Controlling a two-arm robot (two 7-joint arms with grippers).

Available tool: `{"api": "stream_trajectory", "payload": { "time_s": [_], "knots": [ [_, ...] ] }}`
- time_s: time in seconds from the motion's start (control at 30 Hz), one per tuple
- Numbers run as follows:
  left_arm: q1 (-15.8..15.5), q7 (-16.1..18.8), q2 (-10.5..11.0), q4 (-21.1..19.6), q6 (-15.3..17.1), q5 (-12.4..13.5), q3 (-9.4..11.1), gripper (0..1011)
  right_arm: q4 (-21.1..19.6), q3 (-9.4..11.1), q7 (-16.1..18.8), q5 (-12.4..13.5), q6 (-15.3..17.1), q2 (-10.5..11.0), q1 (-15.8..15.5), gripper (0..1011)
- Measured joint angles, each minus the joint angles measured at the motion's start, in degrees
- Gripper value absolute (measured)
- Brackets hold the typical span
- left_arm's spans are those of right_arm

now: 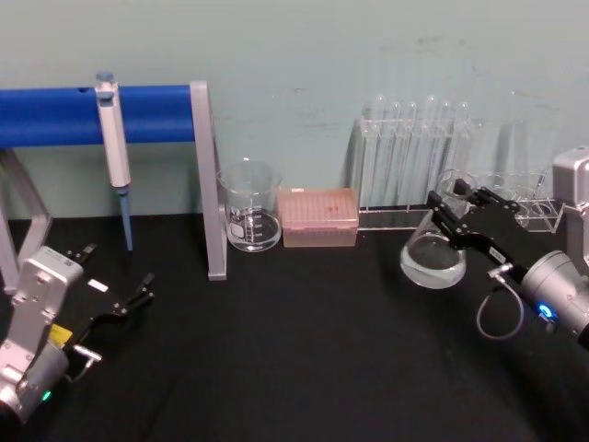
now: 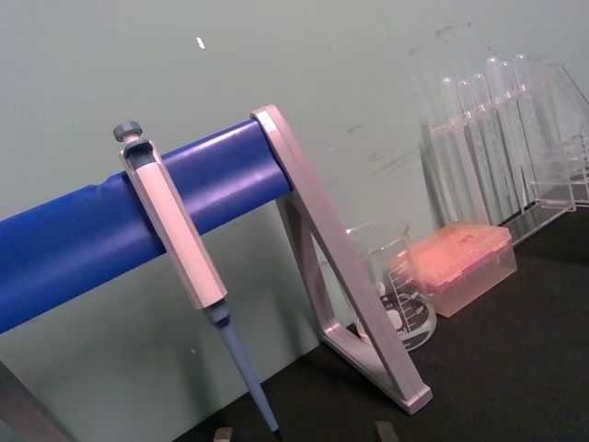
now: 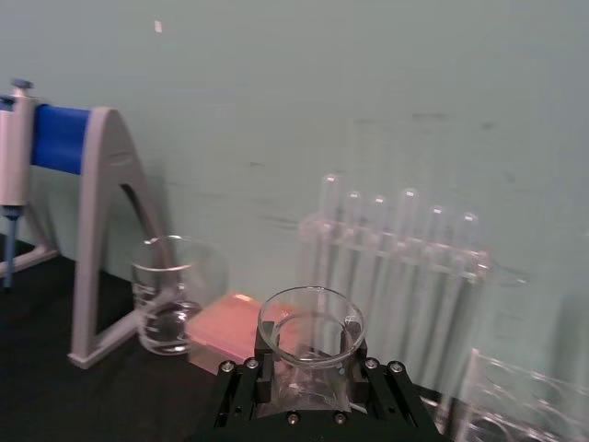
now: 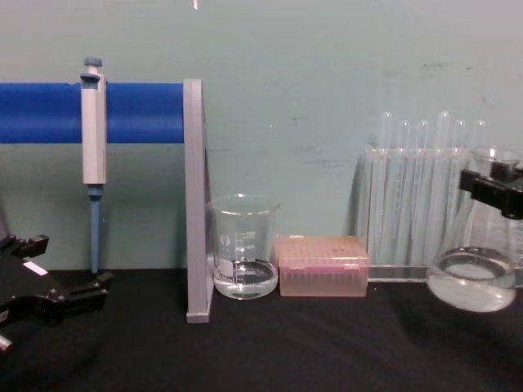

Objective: Grasp the erlenmeyer flask with one hand, shake it three times, then place it back.

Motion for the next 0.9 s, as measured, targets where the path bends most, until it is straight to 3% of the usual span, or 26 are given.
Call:
{"api": "stream_trajectory", "payload": {
  "time_s": [0.37, 0.9],
  "knots": [
    [0.0, 0.0, 0.0, 0.0, 0.0, 0.0, 0.0, 1001, -0.84, -2.8, 5.12, 0.4, -0.29, -0.97, 0.75, 457],
    [0.0, 0.0, 0.0, 0.0, 0.0, 0.0, 0.0, 1001, -2.75, -8.38, 11.77, 3.72, -0.61, -0.38, 1.4, 457]
  ]
}}
